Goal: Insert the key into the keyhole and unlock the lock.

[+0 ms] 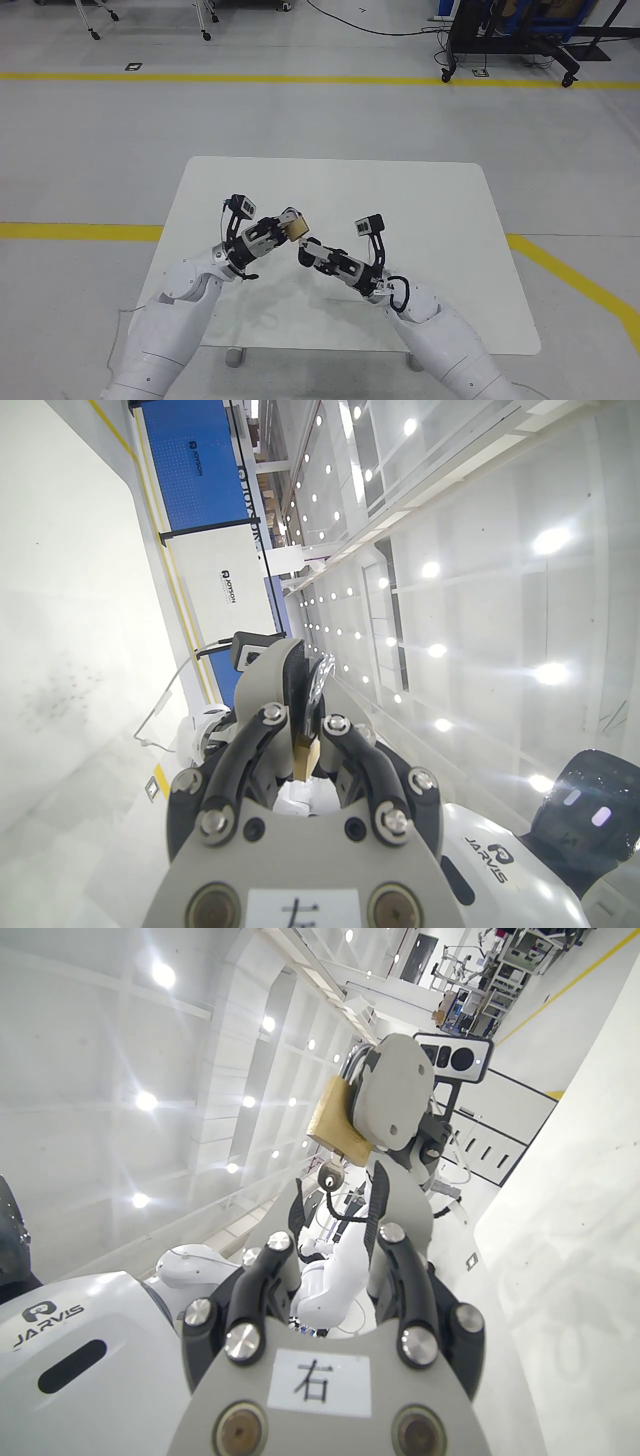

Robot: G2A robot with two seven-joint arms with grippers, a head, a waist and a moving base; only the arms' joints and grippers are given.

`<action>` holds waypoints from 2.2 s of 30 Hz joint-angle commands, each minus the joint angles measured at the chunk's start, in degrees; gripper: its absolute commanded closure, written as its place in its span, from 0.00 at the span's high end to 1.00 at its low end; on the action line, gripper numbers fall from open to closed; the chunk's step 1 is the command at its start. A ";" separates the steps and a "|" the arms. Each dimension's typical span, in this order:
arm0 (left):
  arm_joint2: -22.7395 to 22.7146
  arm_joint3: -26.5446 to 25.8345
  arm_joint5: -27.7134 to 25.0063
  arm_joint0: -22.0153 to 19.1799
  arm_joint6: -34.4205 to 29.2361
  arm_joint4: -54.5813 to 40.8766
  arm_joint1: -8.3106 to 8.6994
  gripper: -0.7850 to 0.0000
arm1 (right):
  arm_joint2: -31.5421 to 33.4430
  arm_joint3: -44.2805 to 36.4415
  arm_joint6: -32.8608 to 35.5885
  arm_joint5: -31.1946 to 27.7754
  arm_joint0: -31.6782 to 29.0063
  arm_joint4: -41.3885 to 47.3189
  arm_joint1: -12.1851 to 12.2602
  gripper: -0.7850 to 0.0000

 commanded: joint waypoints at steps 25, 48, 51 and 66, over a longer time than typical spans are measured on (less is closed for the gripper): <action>0.71 -2.85 -4.85 0.95 0.27 9.23 0.46 0.00 | -1.17 2.63 15.47 16.97 1.09 24.97 -0.61 0.00; -0.34 -5.10 -8.47 3.28 4.61 11.40 0.80 0.00 | 5.88 4.83 28.39 21.51 1.17 35.53 -0.15 1.00; -0.05 -5.63 -7.22 3.07 7.84 18.77 0.93 0.00 | 12.53 1.90 28.36 17.27 -1.46 34.21 1.23 1.00; 18.52 -2.24 17.54 -5.96 15.87 54.46 -2.05 0.00 | 35.06 -16.64 18.46 8.41 -16.50 27.44 4.58 1.00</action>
